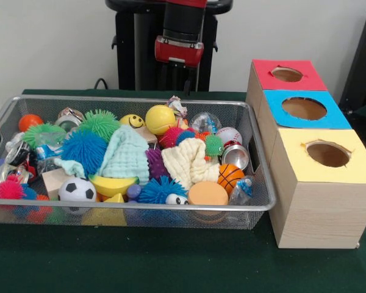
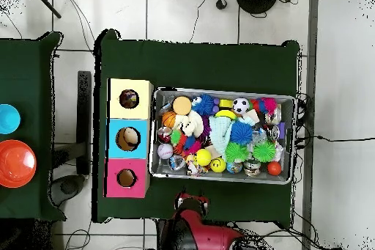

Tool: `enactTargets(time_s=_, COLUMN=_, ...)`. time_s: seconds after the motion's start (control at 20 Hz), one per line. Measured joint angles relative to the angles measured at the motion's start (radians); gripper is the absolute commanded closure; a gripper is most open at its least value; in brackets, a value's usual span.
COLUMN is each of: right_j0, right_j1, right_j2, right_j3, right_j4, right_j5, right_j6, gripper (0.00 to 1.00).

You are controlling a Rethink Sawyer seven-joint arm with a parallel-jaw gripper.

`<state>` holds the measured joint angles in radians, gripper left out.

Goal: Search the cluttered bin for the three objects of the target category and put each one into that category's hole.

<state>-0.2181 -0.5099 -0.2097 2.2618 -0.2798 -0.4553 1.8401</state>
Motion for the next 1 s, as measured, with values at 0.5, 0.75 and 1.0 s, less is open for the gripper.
enactTargets(time_s=0.5, right_j0=0.017, right_j1=-0.001, right_j2=0.0, right_j3=-0.002, right_j4=0.0, right_j5=-0.064, right_j6=0.0, gripper=0.0)
enactTargets(time_s=0.75, right_j0=0.017, right_j1=-0.003, right_j2=0.0, right_j3=-0.004, right_j4=0.0, right_j5=-0.068, right_j6=0.0, gripper=0.0)
enactTargets(time_s=1.0, right_j0=0.017, right_j1=-0.003, right_j2=0.0, right_j3=-0.012, right_j4=0.0, right_j5=-0.068, right_j6=0.0, gripper=0.0)
